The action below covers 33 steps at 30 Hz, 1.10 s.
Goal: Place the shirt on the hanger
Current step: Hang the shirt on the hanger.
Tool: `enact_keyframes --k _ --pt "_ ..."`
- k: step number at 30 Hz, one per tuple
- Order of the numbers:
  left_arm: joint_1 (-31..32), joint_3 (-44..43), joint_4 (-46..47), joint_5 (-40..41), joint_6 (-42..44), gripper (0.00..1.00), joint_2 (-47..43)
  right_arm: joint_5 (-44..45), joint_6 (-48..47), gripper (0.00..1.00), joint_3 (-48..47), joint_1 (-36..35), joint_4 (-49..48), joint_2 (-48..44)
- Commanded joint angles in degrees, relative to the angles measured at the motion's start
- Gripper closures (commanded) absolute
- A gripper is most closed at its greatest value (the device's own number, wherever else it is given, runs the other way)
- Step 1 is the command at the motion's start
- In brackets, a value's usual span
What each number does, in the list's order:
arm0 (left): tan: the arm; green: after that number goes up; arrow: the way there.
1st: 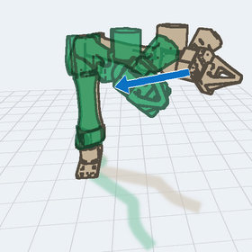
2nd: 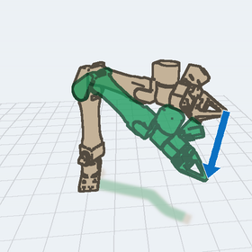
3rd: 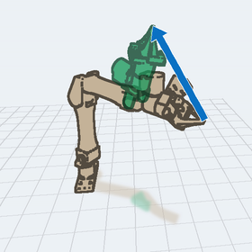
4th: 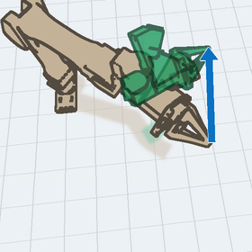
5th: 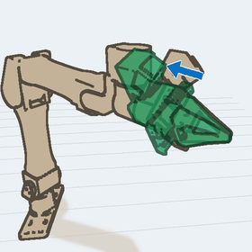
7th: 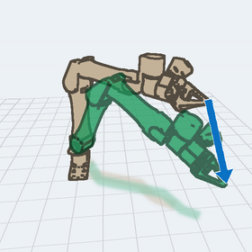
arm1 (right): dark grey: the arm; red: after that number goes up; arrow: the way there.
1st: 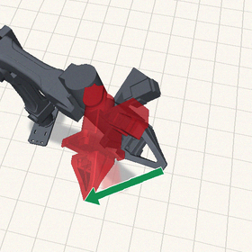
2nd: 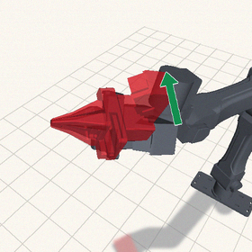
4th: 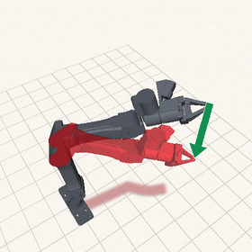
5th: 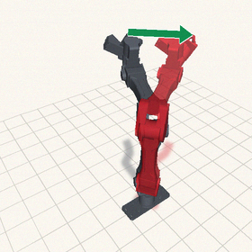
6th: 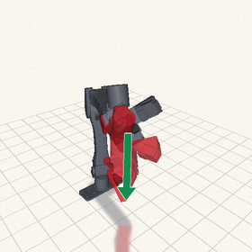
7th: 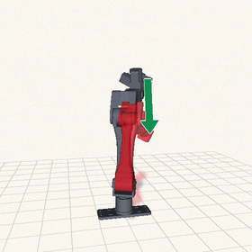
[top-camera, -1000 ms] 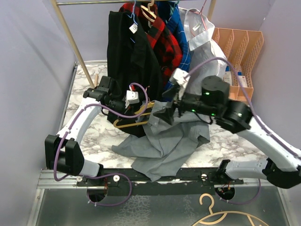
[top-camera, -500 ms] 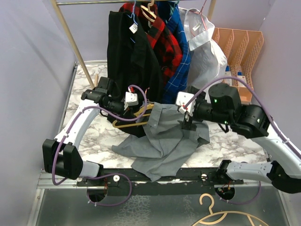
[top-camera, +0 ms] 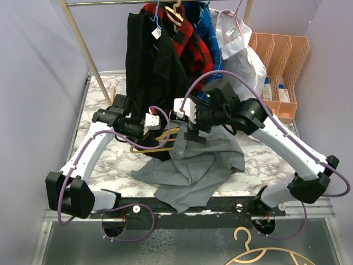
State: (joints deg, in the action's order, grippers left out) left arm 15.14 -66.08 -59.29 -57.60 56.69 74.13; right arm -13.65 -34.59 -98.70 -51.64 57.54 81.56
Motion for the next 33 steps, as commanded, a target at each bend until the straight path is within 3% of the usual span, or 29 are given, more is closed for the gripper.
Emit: enact_keyframes --k 1,7,14,24,29,33 --pt "0.4 -0.2 -0.9 -3.4 1.6 1.00 -2.0 -11.6 1.5 0.02 1.3 4.2 2.9 1.1" --pt "0.3 -0.6 -0.9 -3.1 1.6 1.00 -2.0 -14.1 5.2 0.05 3.0 4.6 5.5 0.2" --pt "0.4 -0.6 -0.9 -3.4 1.8 1.00 -2.1 -10.8 6.7 0.10 13.7 4.6 1.8 -5.0" --pt "0.4 -0.4 -1.0 -4.4 1.2 1.00 -1.5 -9.1 5.7 0.51 18.7 4.6 -2.0 -8.1" --pt "0.9 -0.7 -1.0 -5.1 0.4 1.00 -1.6 -10.5 5.3 0.57 19.8 4.6 -5.0 -6.5" --pt "1.4 -1.7 -0.7 -5.0 -0.9 1.00 -0.9 -14.1 5.9 0.52 18.2 4.6 -6.4 -3.5"
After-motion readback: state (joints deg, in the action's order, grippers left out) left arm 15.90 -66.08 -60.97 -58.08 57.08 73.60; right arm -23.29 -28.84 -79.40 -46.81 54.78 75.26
